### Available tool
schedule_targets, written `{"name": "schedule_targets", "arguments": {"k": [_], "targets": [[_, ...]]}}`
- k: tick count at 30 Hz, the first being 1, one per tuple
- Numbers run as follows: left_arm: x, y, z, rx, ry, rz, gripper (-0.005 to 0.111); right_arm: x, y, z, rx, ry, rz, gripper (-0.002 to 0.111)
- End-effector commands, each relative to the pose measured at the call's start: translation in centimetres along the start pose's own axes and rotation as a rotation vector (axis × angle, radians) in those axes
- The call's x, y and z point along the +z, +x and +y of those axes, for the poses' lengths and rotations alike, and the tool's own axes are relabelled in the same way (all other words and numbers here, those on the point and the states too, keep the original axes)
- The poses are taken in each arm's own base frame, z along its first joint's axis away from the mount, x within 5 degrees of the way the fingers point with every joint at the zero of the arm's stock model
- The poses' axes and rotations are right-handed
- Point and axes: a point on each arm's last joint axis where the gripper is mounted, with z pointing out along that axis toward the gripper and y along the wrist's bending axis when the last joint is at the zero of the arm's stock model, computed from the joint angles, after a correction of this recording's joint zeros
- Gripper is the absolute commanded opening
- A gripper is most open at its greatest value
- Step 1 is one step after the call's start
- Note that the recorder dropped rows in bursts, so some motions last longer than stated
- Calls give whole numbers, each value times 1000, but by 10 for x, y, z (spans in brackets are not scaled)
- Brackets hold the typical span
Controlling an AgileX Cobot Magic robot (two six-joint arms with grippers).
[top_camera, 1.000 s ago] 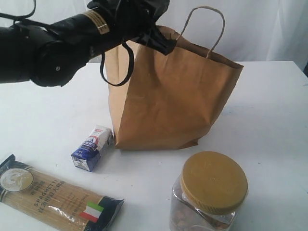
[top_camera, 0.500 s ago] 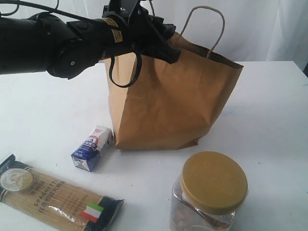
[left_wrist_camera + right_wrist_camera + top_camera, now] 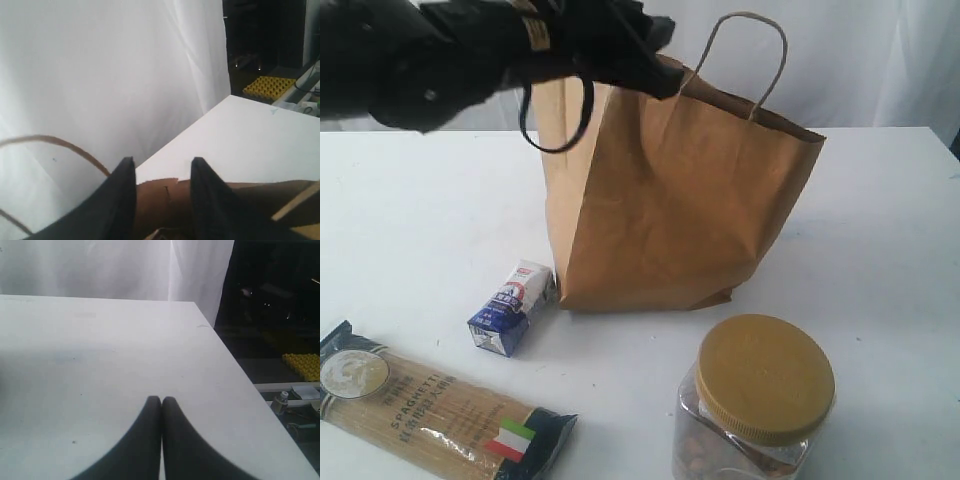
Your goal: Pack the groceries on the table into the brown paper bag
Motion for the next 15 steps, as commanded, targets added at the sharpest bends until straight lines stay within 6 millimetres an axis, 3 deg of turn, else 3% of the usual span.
{"name": "schedule_targets", "arguments": {"k": [1, 3, 6, 9, 15], "targets": [[-54, -41, 13, 23, -64, 30, 18, 1, 1, 0, -9, 6, 3, 0], [-80, -51, 19, 91, -94, 102, 1, 1, 1, 0, -9, 6, 3, 0], [-115, -58, 24, 168, -123, 203, 0, 1, 1, 0, -9, 6, 3, 0], [-144, -57, 28, 118, -152, 324, 0, 1, 1, 0, -9, 6, 3, 0], [-180, -31, 30, -13, -205, 720, 0, 1, 1, 0, -9, 6, 3, 0]]}}
